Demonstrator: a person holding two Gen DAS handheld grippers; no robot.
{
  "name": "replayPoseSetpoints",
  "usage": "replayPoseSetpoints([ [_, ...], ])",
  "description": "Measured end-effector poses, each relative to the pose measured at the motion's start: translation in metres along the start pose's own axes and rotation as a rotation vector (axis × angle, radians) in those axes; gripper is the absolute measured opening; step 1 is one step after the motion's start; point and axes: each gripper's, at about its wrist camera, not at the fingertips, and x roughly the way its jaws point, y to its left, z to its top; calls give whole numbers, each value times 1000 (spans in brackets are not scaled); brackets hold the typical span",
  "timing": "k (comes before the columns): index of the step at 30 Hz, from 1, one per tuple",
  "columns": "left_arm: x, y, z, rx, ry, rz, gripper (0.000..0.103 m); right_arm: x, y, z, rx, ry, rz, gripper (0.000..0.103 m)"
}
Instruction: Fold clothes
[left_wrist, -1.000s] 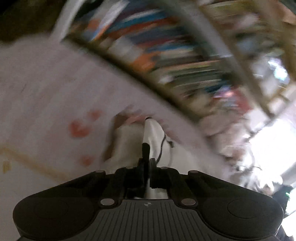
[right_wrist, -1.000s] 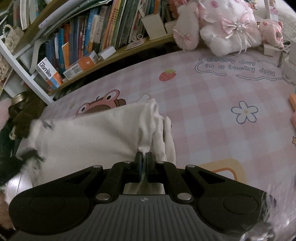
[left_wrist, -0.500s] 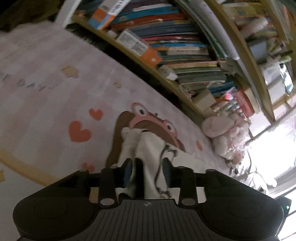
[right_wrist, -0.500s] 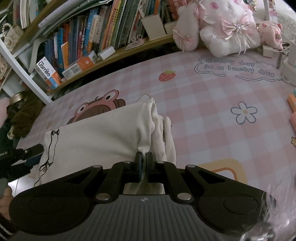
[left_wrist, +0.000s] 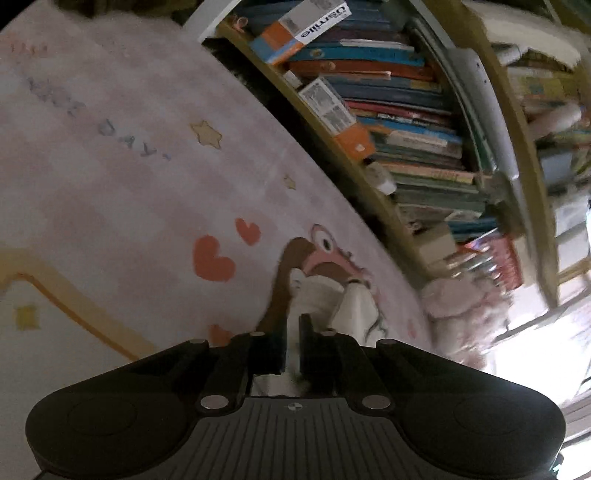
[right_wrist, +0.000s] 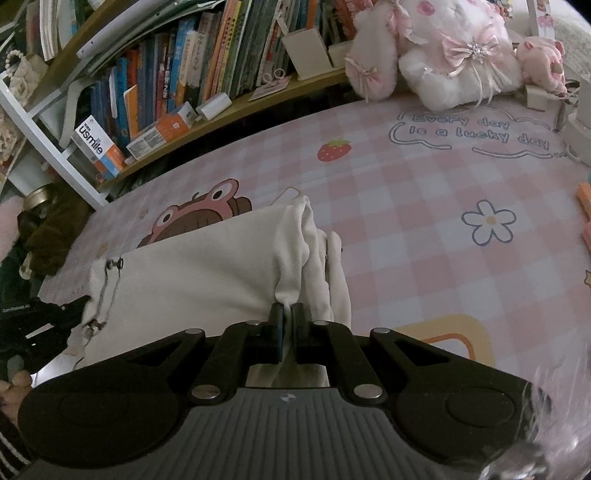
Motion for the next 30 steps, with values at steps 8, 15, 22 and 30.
replayPoseSetpoints([
  [8,-30,-13,-11,109,-14,27,59,0,-2,2,3,1,7,4],
  [15,-34,-30,-29,198,34,118,77,-19,6,5,-20,-47,54,41],
  [22,-39,-43,-42,293,29,154,81,-46,3,0,-11,-33,27,62],
  [30,-29,-47,-50,338,75,185,81,-45,-16,-6,50,24,20,67],
])
